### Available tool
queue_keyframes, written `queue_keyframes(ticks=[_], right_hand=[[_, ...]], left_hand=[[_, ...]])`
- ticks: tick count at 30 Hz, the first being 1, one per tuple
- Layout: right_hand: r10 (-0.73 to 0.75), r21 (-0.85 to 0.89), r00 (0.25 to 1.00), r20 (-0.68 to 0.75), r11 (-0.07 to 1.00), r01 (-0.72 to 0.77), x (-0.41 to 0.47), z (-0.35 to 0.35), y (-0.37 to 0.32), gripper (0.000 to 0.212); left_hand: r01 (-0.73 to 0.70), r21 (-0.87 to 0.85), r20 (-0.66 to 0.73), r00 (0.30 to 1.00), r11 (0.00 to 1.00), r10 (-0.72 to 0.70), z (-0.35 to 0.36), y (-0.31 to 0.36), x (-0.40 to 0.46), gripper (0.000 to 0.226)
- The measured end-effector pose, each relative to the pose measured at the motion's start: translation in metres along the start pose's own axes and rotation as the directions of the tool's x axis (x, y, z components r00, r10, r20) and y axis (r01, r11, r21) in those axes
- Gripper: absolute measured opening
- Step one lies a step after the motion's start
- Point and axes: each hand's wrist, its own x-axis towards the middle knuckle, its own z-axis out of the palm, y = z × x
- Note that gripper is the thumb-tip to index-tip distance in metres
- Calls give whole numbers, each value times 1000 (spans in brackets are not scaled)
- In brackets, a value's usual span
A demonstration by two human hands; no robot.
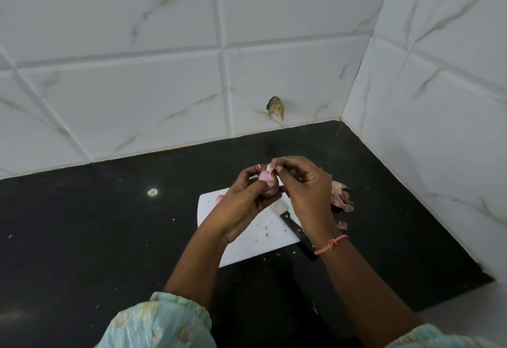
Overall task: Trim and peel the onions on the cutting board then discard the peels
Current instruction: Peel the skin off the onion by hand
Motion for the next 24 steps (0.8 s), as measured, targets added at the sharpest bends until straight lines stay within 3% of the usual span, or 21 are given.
queue_keyframes(ticks=[3, 6, 11, 14, 18, 24], right_hand=[[-4, -60, 1000, -25, 998, 2, 1, -2, 3, 16], [119, -88, 993, -4, 989, -119, 1, -2, 8, 19], [247, 12, 967, 55, 969, -248, -3, 4, 1, 12], [259, -38, 963, 77, 966, -257, -3, 4, -3, 11], [308, 40, 950, 59, 950, -310, -1, 1, -6, 8], [369, 107, 929, 19, 924, -368, 1, 0, -5, 27]], left_hand=[[-54, 86, -32, 998, 995, 57, -5, -1, 1, 51], [-108, 265, -72, 989, 958, 131, -8, -1, 1, 54], [-181, 384, -62, 973, 905, 221, -8, -3, 3, 56], [-193, 421, -61, 969, 886, 240, -11, -4, 4, 63], [-199, 457, -74, 963, 867, 260, -12, -5, 4, 71], [-200, 469, -77, 961, 860, 266, -13, -7, 6, 66]])
